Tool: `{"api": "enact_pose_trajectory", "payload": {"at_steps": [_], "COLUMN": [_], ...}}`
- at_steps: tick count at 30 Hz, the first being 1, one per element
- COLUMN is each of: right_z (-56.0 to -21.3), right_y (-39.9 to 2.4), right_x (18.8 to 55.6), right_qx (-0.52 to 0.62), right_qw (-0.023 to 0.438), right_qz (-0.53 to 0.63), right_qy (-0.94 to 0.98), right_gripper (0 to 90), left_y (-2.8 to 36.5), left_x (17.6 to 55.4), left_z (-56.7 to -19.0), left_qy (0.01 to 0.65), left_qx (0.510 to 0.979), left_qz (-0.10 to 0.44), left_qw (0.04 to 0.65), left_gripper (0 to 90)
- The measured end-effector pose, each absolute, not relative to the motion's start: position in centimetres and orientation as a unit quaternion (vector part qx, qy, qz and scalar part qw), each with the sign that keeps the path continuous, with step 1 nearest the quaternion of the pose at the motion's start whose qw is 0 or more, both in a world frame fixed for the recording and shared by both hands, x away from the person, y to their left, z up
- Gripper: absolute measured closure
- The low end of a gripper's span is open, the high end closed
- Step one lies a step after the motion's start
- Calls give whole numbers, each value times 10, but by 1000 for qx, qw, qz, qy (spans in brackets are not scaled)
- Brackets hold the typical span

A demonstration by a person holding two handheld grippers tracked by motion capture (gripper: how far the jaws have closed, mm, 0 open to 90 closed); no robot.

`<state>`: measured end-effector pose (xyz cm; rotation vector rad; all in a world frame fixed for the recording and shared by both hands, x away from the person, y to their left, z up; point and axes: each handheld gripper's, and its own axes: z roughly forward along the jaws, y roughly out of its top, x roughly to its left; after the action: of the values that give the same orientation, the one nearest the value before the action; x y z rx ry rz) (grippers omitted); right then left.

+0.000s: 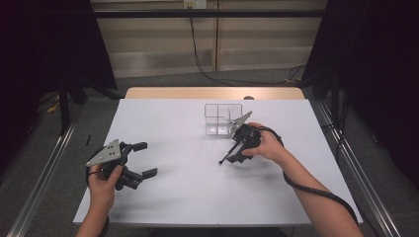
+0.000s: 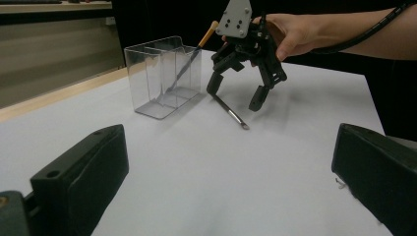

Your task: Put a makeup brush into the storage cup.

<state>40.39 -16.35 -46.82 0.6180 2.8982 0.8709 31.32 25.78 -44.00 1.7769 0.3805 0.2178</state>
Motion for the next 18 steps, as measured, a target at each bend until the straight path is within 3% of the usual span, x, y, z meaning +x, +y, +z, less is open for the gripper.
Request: {"api": "enact_pose_trajectory", "payload": {"at_steps": [10, 18], "right_z": [-468, -465], "right_y": [-154, -149], "right_x": [405, 404], "right_qx": [183, 184], "right_qw": [35, 26], "right_qz": [243, 209], "right_qy": [952, 960], "right_gripper": [81, 209], "left_y": [258, 259], "left_x": [313, 313], "left_z": [-440, -440], "left_qy": [165, 164], "left_qx": [769, 769], "left_qz": [95, 96], "left_qw": [610, 610], "left_gripper": [7, 7]}}
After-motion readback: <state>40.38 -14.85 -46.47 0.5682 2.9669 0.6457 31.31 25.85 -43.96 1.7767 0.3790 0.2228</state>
